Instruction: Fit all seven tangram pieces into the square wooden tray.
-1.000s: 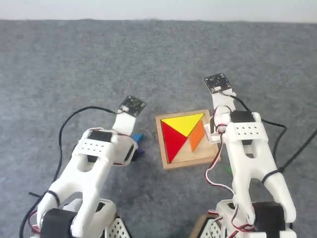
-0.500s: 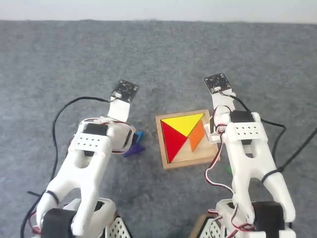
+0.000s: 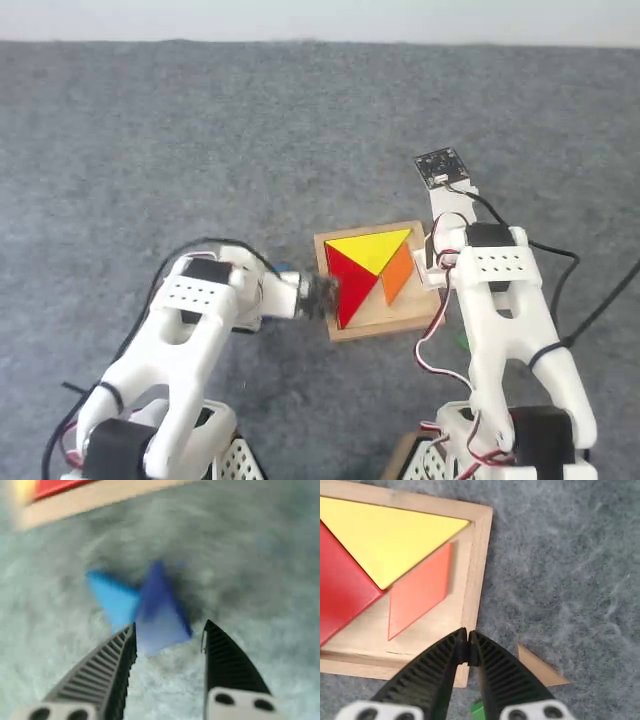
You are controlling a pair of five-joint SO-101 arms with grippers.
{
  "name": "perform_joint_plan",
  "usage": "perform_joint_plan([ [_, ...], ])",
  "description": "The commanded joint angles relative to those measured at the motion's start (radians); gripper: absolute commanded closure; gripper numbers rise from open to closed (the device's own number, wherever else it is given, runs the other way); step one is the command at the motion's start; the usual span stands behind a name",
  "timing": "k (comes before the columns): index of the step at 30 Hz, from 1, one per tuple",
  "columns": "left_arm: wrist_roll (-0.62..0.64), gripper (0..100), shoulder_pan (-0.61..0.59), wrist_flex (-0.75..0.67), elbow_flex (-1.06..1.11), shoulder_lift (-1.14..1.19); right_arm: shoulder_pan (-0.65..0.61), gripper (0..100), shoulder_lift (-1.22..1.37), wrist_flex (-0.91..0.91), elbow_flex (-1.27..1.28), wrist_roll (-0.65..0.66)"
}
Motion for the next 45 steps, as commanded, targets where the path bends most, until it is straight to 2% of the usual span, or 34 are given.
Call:
perform_joint_plan([
  [1, -0.078, 79, 0.005, 0.006, -0.008, -0.017, 0.012, 99.1, -0.047, -0.013, -0.005, 0.014],
  [9, -0.083, 79, 0.006, -0.005, -0.033, 0.002, 0.013, 99.1, -0.047, -0.013, -0.005, 0.014],
  [13, -0.077, 79, 0.003, -0.014, -0.124, 0.152, 0.013, 99.1, -0.050, -0.013, -0.005, 0.014],
  [18, -0.069, 79, 0.003, 0.218, -0.400, 0.387, 0.015, 99.1, -0.050, -0.013, -0.005, 0.014],
  [22, -0.012, 79, 0.003, 0.288, -0.519, 0.489, 0.015, 99.1, -0.051, -0.013, -0.005, 0.014],
  [28, -0.009, 79, 0.002, 0.295, -0.519, 0.493, 0.015, 99.1, -0.051, -0.013, -0.005, 0.015],
  [35, -0.015, 75, -0.075, 0.295, -0.527, 0.493, 0.015, 99.1, -0.048, -0.015, -0.005, 0.038],
  [45, 0.049, 73, -0.025, 0.296, -0.527, 0.499, 0.015, 99.1, -0.048, -0.015, -0.005, 0.041],
])
